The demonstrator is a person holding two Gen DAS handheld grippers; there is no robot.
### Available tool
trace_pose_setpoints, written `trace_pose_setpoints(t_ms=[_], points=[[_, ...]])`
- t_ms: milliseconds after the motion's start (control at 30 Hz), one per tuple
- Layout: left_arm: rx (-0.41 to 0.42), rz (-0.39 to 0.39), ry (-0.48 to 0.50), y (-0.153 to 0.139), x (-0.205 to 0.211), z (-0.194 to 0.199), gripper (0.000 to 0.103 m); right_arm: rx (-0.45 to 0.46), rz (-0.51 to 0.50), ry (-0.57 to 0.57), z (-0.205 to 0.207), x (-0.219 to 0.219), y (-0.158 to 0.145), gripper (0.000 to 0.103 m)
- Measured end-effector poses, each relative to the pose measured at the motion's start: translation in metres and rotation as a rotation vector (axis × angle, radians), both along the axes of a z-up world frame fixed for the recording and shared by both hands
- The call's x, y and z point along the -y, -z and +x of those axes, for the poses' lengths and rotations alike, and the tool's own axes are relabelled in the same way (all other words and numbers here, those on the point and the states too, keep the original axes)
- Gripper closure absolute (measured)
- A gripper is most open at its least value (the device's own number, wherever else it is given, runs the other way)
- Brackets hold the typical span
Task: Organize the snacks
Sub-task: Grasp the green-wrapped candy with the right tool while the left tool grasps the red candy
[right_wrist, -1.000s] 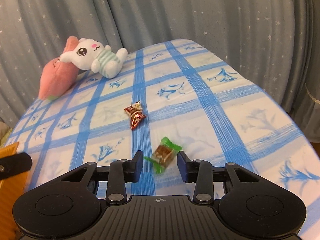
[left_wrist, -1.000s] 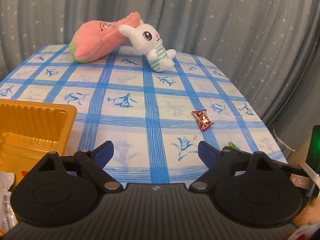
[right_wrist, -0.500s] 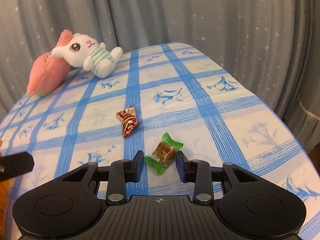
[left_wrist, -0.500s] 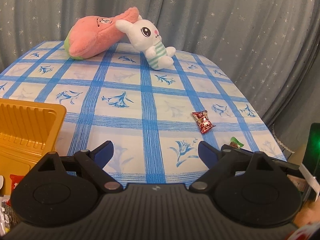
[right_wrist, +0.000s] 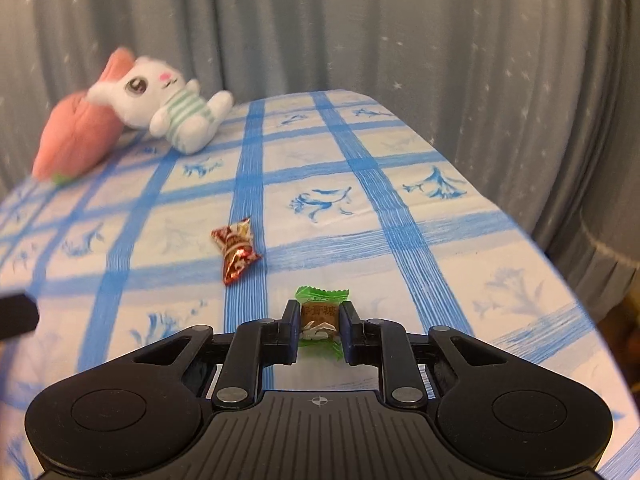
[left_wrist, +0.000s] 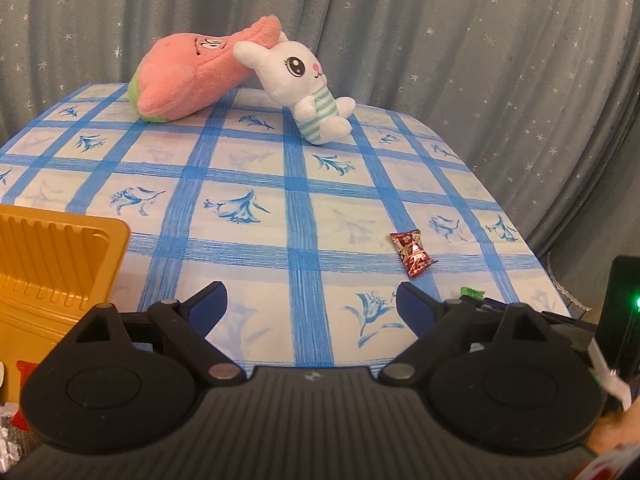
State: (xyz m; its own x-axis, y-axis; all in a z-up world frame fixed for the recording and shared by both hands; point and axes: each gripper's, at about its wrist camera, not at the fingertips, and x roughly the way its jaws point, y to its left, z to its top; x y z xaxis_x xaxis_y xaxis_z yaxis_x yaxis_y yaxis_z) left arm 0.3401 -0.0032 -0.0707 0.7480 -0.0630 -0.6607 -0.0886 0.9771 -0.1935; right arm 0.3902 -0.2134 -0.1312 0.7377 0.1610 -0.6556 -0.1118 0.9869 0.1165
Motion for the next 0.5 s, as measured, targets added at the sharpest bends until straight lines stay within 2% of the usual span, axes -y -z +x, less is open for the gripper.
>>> trace_pose_setpoints(t_ms=[67,267,433,500], points=[[0.003,0.001,0.008,0.001,0.004,0.003,0.013,0.000,-0.028,-0.021,-0.001,-0.002,-0.001,0.083],[0.025,-0.015,0.039,0.009,0.023,0.024,0.013,0.034,-0.001,-0.069,0.008,0.015,-0.020,0.083],[0.054,-0.037,0.074,0.019,0.047,0.047,0.022,0.031,0.053,-0.061,0.020,0.042,-0.021,0.083],[0.052,-0.043,0.089,0.025,0.056,0.057,0.032,0.015,0.072,-0.037,0.023,0.051,-0.017,0.083]])
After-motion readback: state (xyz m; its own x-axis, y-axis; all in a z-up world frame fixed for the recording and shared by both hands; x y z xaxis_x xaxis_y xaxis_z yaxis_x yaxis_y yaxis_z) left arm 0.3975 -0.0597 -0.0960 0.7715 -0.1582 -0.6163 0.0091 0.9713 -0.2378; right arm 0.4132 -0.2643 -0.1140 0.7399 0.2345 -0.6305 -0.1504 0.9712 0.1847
